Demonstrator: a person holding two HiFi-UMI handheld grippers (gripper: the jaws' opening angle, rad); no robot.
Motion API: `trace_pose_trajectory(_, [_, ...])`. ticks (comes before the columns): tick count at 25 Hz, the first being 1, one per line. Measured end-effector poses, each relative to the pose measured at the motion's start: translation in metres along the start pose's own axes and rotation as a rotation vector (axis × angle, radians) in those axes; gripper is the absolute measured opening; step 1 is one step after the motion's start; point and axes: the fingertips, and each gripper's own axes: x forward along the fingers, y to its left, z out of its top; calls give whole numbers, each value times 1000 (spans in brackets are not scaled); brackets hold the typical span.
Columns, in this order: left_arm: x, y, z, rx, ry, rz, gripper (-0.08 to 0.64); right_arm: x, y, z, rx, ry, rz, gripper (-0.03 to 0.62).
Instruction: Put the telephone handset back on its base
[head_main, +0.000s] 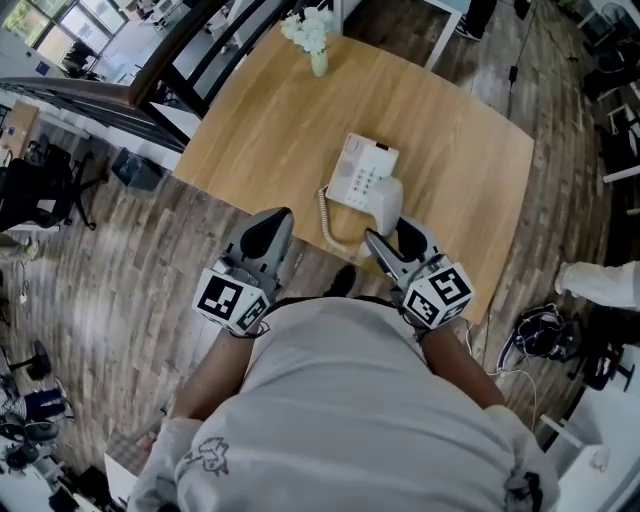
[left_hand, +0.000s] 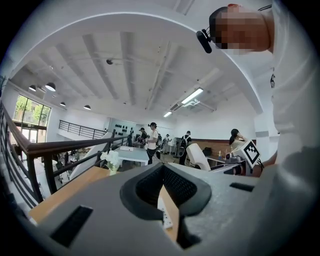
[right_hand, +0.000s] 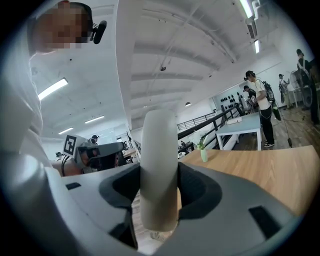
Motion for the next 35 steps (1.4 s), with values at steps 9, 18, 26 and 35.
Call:
trace_pose_trajectory(9, [66, 1, 5, 10, 33, -104, 6, -4, -35, 0, 47, 0, -59, 224])
trace_pose_trajectory(18, [118, 13, 5, 16, 53, -307, 6, 10, -51, 1, 76, -11, -199, 224])
trace_pose_trajectory(26, [149, 58, 14, 8, 71, -478, 6, 46, -58, 6, 124, -18, -367, 224])
trace_pose_trajectory(35, [159, 116, 13, -1, 101, -621, 6, 105, -60, -7, 184, -4, -515, 224])
